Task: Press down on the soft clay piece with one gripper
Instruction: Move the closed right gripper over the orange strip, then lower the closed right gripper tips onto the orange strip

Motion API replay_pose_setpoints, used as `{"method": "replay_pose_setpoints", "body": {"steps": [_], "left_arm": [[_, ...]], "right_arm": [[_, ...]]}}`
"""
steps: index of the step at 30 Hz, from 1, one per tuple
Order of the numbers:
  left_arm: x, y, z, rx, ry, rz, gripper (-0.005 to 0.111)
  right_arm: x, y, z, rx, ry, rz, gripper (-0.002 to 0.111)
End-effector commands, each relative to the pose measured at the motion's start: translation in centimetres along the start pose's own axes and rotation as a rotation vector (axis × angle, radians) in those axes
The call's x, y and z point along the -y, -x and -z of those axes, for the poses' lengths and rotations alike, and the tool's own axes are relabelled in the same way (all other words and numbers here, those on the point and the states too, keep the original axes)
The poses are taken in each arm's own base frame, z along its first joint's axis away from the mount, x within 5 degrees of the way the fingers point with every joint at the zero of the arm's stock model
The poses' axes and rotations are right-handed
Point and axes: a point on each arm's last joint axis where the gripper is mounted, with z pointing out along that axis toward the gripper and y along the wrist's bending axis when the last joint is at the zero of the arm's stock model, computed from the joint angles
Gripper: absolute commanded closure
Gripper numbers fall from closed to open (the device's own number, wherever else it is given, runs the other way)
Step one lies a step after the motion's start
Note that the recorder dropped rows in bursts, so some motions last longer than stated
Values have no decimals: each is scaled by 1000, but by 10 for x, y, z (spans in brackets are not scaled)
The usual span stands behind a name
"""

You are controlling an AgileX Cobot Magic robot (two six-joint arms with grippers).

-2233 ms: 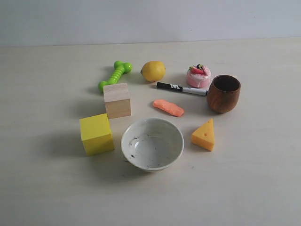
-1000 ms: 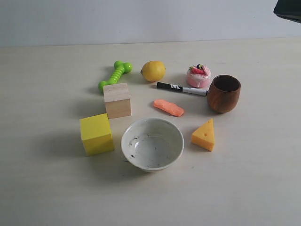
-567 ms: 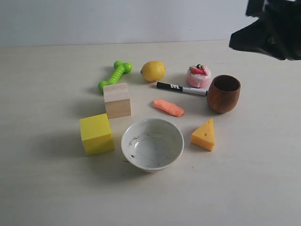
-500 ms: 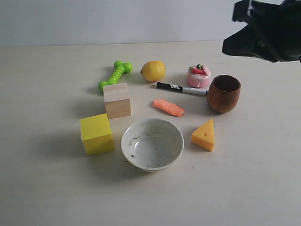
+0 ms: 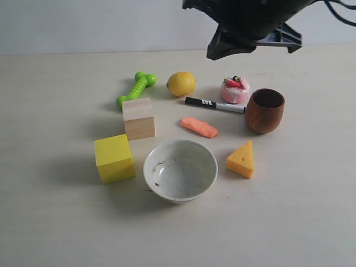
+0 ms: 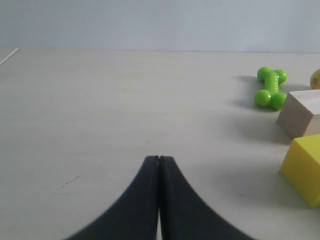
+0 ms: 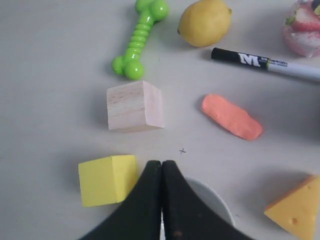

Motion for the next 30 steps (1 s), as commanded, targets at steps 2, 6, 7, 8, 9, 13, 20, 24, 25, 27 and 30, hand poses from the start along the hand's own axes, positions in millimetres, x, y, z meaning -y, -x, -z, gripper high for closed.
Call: {"method": "replay_pose_setpoints", "body": {"steps": [2,6,7,8,9,13,20,24,25,27,30], "left_arm": [[0,2,1,19,-6,4,107],[0,2,1,19,-6,4,107],[0,2,1,19,-6,4,107],[0,2,1,19,-6,4,107],[0,2,1,19,-6,4,107],[0,2,1,19,-6,4,107],[0,2,1,19,-6,4,107],[0,2,1,19,-6,4,107],[0,2,1,19,-6,4,107],[0,2,1,19,-6,4,107],[0,2,1,19,-6,4,107]], "right_arm": [[0,7,-28,-11,-10,-138,108],[4,6,-45,-45,-28,-193,108],[6,5,-49,-53,-37,-213,108],[7,5,-53,-58,-43,-233,108],[8,5,-57,-65,-50,-248,108],[11,2,-76,-118,-76,-311,108],[3,11,-95,-207,-75,-352,108],[1,15,-104,-301,-145,-335,108],[2,16,-107,-326,-180,-342,108],[4,19,-111,-356,-236,-356,108],[7,20,-119,-378,-288,-396,108]]}}
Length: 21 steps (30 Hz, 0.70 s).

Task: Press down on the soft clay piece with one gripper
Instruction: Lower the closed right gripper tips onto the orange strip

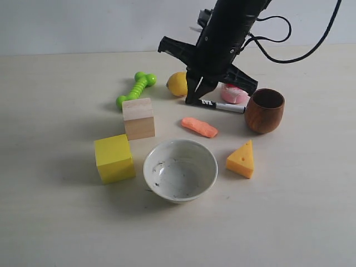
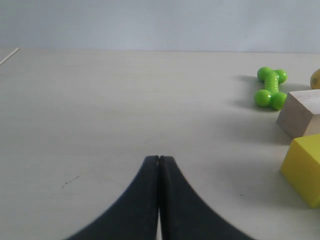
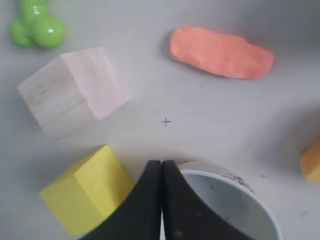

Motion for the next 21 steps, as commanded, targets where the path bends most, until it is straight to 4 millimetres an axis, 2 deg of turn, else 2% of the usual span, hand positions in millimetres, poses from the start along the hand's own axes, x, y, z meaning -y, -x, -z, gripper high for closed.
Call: {"method": "replay_pose_setpoints", "body": {"steps": [1,5,13,21], "left_arm": [[0,2,1,19,-6,4,107],[0,2,1,19,-6,4,107],[0,2,1,19,-6,4,107],[0,2,1,19,-6,4,107]], "right_arm": [[1,5,-9,-20,-84,-61,108],[5,11,-25,-3,-128,-162,108],[10,19,-30,39,-150,-176,108],[14,25,-57,23,-166,-191,108]]}}
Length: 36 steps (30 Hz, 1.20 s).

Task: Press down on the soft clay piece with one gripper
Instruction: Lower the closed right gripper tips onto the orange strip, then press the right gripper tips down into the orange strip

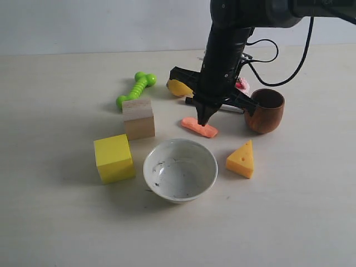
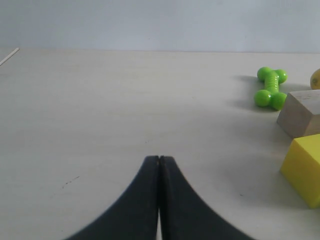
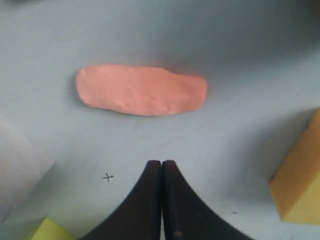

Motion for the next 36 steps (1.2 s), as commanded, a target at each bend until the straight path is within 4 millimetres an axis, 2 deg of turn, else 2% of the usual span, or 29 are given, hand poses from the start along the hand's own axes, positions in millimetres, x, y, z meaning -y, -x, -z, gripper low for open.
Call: {"method": "replay_pose_setpoints", "body": {"steps": [1,12,16,19,36], "left_arm": [[0,2,1,19,-6,4,107],[0,2,1,19,-6,4,107],[0,2,1,19,-6,4,107],[0,2,1,19,-6,4,107],[0,2,1,19,-6,4,107]], "right_arm": [[-3,6,-4,24,27,-4,108],[0,24,-4,76,77,-17,108],[-2,24,-22,28,88,-16,108],[-2,25,-27,24,83,-19,108],[-4,28,-33,46,102,-19,108]]}}
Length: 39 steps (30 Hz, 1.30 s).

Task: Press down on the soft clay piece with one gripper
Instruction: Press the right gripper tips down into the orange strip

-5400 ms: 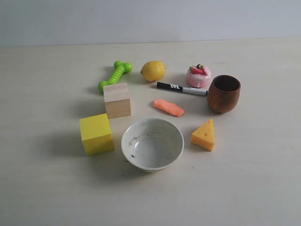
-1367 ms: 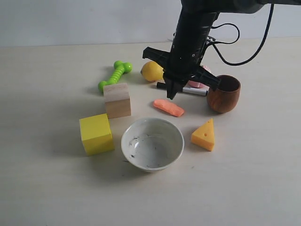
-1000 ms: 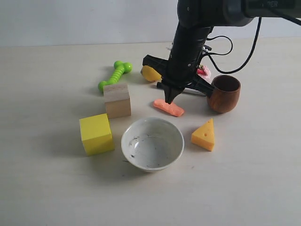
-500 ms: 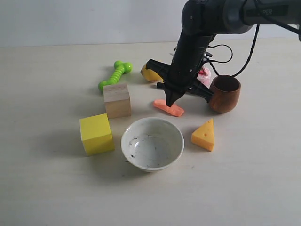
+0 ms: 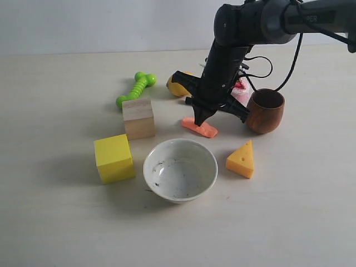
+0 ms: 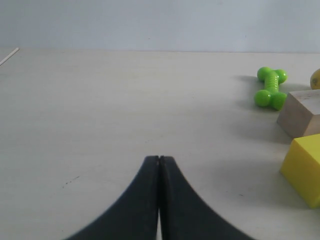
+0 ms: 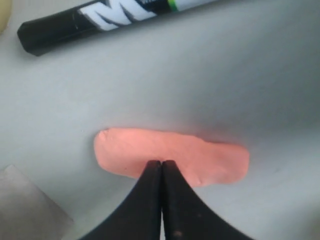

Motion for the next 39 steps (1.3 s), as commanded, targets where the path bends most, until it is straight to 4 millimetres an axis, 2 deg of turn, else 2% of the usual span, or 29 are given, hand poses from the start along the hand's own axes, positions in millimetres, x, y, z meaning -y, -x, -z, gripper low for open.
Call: {"method": "replay_pose_setpoints", "body": {"steps": [1,6,13,19,26,39], "left_arm": [[0,2,1,19,-6,4,107],[0,2,1,19,-6,4,107],[0,2,1,19,-6,4,107],[0,2,1,19,-6,4,107],[0,2,1,19,-6,4,107],[0,2,1,19,-6,4,107]], "right_arm": [[-1,3,-1,16,10,11,108],[2,2,-14,-24,-15,-3,108],[7,-5,-43,-115,-69,0,108],[8,-11,-58,-136,-83,2,108],[17,-16,-80,-227,-142,3,108],[18,-16,-82,-223,-149,13,108]]}}
